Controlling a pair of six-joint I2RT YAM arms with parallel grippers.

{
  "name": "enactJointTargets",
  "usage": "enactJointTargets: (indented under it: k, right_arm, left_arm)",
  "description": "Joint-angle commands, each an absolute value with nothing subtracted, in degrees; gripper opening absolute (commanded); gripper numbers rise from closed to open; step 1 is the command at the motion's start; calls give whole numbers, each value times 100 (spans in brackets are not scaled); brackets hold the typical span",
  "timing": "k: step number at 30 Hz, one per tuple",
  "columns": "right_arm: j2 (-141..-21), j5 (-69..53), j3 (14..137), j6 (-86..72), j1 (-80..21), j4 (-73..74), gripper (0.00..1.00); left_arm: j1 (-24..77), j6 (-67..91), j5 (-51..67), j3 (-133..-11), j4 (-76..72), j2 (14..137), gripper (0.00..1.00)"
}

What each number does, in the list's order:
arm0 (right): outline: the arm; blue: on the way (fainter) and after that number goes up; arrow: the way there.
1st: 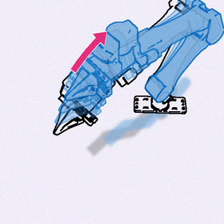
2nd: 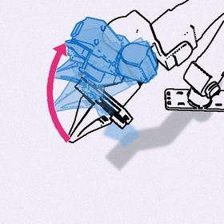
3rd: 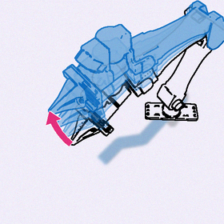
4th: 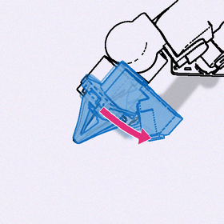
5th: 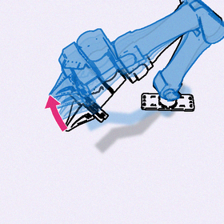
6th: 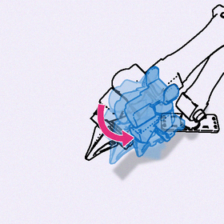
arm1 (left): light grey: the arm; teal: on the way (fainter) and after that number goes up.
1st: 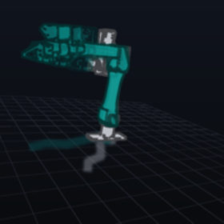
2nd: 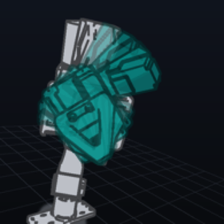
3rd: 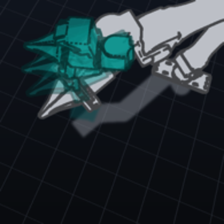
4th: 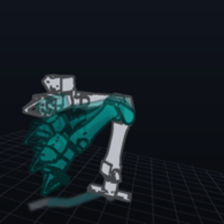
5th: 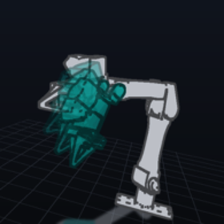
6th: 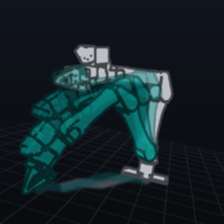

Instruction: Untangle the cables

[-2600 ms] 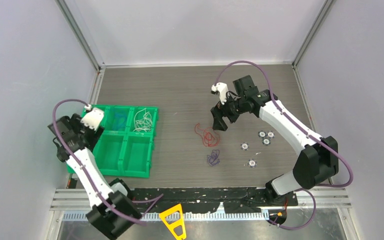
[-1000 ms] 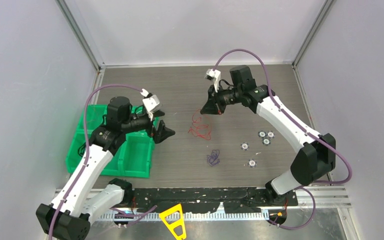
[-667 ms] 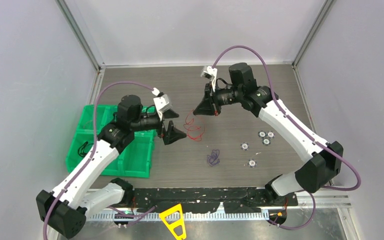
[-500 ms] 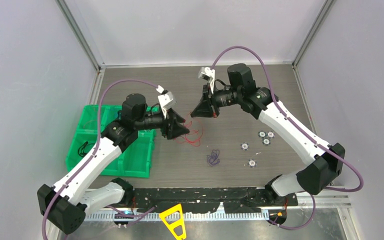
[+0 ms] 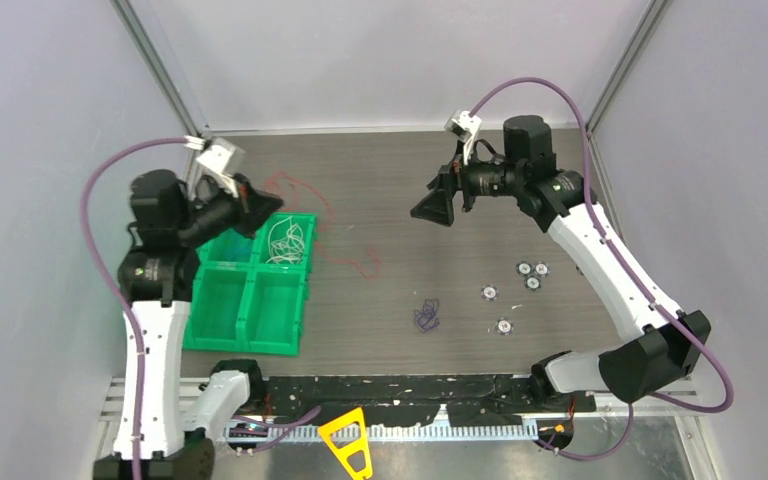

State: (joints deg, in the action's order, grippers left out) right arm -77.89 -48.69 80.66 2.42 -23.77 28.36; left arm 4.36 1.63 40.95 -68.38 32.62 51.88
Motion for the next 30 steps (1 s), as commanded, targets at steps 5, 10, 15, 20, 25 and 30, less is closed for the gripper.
enactJointTargets:
  k: [5, 10, 15, 20, 25, 30]
  right_arm:
    - [-7352, -3830, 7859, 989, -2161, 3529, 95]
    - [-7399, -3140, 7744, 1474, -2158, 4145, 95]
    - [-7154, -2631, 7500, 1869, -2132, 4519, 95]
    - [-7123, -2593, 7462, 1924, -2122, 4817, 95]
    - [-7182, -2638, 7401, 1863, -2131, 4856, 95]
    - [-7333, -2665, 7226, 2193, -2127, 5156, 95]
  left_arm:
    - [-2265, -995, 4764, -8960, 6120, 5431, 0]
    - [-3133, -1524, 3942, -9972, 6969, 5850, 0]
    - [-3893, -2085, 3698, -10202, 7461, 5940, 0]
    - [-4267, -2405, 3746, -9942, 7738, 5795, 0]
    - [-4284, -2589, 3736, -9468, 7611, 5343, 0]
    - [-4287, -2619, 3751, -9036, 7401, 5151, 0]
